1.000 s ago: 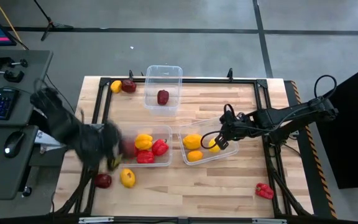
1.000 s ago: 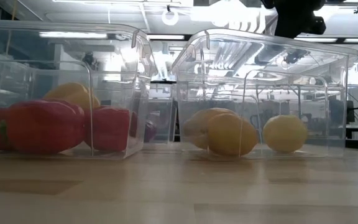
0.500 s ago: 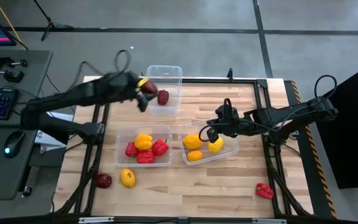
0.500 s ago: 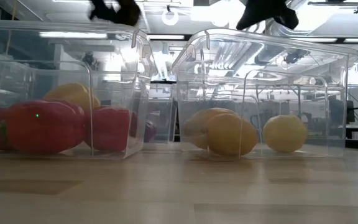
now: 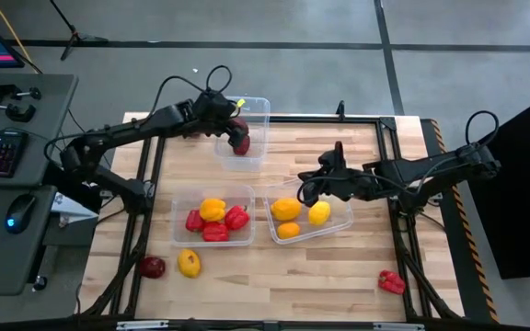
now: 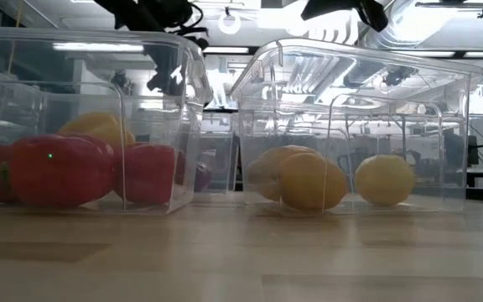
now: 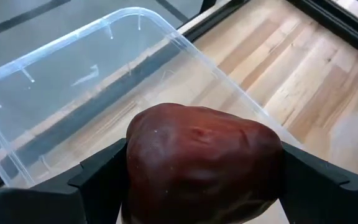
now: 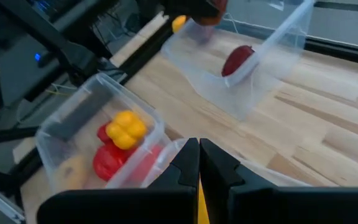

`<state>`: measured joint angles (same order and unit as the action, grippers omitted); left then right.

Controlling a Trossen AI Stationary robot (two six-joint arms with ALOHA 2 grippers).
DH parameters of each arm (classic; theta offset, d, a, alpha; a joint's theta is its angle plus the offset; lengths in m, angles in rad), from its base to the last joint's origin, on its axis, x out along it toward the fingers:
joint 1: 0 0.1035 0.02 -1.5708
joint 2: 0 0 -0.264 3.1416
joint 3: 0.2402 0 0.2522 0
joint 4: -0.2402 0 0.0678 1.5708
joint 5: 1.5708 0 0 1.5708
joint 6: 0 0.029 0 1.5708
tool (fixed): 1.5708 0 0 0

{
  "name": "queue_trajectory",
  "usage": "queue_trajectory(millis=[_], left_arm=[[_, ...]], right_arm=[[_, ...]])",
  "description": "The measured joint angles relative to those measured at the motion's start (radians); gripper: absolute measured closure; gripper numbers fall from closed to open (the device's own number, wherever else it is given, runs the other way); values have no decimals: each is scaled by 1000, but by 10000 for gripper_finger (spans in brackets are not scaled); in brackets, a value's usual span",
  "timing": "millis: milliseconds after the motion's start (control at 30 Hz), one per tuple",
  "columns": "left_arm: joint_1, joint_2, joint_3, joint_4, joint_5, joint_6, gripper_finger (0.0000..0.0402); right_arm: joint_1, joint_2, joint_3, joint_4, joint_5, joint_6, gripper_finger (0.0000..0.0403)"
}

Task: Sort produce into baskets
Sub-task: Put the bottom left red apple into the top center transparent bin, then put the top red apple into the top center transparent bin

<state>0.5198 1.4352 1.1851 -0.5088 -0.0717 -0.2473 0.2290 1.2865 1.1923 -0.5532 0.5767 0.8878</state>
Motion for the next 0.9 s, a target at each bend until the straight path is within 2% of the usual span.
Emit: queue_trajectory(millis=[133, 333, 600, 800, 900], left_arm=[[-3, 0, 0, 63, -26, 62, 83], [6, 0, 0, 93, -26, 66, 78], [18, 0, 0, 79, -26, 62, 9], [18, -18, 0, 82, -63, 54, 9], [18, -55, 0, -9, -69, 46, 9]], right_arm=[[7, 0, 0, 39, 20, -18, 403], [7, 0, 0, 45, 25, -33, 403], [7, 0, 0, 45, 26, -59, 403], [7, 0, 0, 37, 26, -59, 403], [7, 0, 0, 21, 26, -59, 403]])
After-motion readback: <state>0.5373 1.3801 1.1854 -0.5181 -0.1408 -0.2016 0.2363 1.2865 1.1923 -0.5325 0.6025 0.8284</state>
